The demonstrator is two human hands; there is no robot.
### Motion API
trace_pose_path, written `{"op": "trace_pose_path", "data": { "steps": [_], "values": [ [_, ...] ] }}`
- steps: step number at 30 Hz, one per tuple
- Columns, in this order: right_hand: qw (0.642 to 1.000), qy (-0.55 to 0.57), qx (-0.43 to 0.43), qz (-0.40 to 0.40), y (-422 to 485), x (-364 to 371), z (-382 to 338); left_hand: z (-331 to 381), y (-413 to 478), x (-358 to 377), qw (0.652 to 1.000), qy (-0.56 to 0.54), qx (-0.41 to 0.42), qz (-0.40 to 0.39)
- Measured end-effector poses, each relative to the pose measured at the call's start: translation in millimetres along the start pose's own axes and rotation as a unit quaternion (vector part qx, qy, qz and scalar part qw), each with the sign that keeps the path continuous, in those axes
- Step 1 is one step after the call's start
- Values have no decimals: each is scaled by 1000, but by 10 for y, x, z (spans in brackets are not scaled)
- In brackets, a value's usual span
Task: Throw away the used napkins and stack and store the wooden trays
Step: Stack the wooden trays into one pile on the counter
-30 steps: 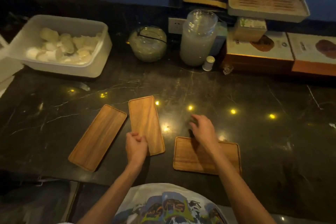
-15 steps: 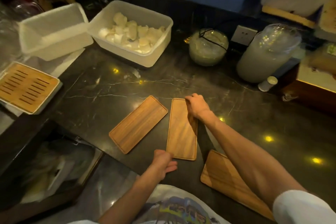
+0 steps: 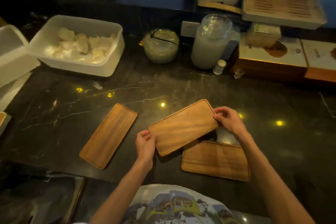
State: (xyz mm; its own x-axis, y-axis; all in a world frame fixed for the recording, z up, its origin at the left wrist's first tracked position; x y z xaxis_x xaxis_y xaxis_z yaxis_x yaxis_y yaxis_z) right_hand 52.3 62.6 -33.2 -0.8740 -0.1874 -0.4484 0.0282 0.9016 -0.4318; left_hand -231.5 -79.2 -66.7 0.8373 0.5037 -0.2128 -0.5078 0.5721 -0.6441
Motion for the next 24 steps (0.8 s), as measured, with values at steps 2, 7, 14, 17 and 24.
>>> {"op": "trace_pose_path", "data": {
  "steps": [2, 7, 14, 17, 24],
  "values": [
    [997, 36, 34, 51, -295, -255, 354, 88, -46, 229, 997, 37, 44, -49],
    [977, 87, 126, 147, -950, -507, 1124, 31, -257, 722, 969, 183, 92, -136],
    [967, 67, 145, 198, -1353, -457, 1552, -159, -385, 891, 917, 339, 144, -155],
    [964, 74, 147, 210, -1401, -408, 1587, -145, -405, 886, 906, 355, 162, -163],
    [963, 12, 98, 253, -1471, -343, 1488, -185, -438, 828, 908, 342, 149, -193]
  ]
}}
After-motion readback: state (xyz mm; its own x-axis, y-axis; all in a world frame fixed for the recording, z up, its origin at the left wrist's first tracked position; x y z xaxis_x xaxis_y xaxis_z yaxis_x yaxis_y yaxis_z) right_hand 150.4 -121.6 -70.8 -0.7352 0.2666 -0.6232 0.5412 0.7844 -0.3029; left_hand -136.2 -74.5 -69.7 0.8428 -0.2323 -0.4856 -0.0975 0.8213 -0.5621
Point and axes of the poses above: each hand's wrist, its own y-axis towards the middle knuckle, its own x-axis out of the palm, z = x × y, the point moved 3 cm from there along y, towards the middle knuckle, and after that the axes turned 6 degrees about y, right-handed, at the moved point
